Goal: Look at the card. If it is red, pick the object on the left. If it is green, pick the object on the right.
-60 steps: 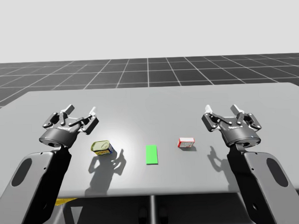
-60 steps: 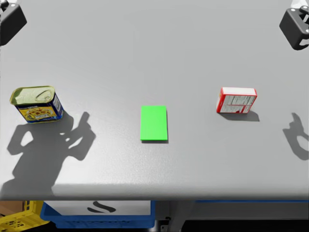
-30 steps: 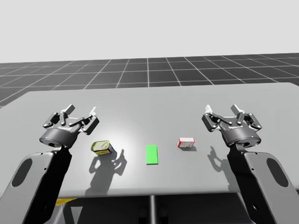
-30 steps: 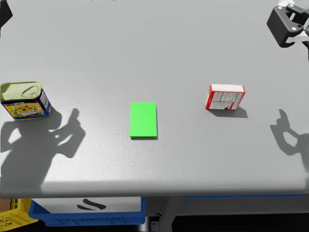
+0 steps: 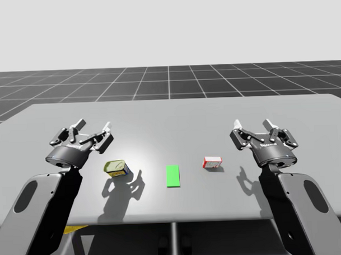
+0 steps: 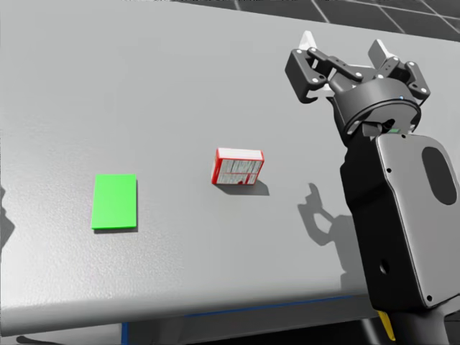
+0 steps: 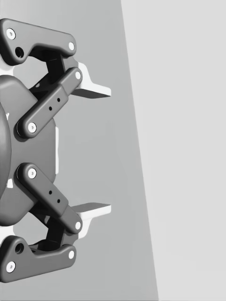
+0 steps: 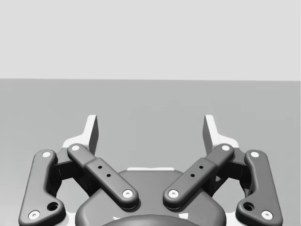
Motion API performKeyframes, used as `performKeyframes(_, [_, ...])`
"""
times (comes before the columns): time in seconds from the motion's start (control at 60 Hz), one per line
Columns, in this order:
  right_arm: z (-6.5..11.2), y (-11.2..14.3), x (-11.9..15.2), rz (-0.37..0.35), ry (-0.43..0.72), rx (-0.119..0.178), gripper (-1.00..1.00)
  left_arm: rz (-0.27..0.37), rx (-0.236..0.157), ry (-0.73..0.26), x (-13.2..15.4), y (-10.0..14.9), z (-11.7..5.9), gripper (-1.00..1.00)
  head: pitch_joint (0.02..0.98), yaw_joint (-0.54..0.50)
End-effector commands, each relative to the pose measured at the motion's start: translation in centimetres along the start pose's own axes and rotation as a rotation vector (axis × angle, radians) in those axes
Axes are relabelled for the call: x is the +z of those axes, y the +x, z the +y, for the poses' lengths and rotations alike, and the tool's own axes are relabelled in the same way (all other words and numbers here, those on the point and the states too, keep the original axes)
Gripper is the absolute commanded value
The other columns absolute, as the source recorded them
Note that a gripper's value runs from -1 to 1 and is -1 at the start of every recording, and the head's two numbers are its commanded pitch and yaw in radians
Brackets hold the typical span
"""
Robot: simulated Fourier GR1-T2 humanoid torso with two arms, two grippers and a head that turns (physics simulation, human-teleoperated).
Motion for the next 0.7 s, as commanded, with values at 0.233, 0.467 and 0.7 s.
performKeyframes(0.233, [0.5,-0.3,0.0,0.014,0.011,-0.030,-1.00,0.001,0.008,-0.005,-0.1,-0.1,-0.1,-1.00,0.859,-0.30])
performKeyframes(0.467, [2.3,-0.1,2.6,0.036,0.047,-0.029,-1.00,0.007,0.015,-0.006,0.0,-0.1,0.0,-1.00,0.851,-0.29])
performKeyframes(0.7, [4.9,-1.9,6.2,0.068,0.048,0.001,-1.00,0.015,0.012,-0.008,0.0,-0.1,0.0,-1.00,0.849,-0.29])
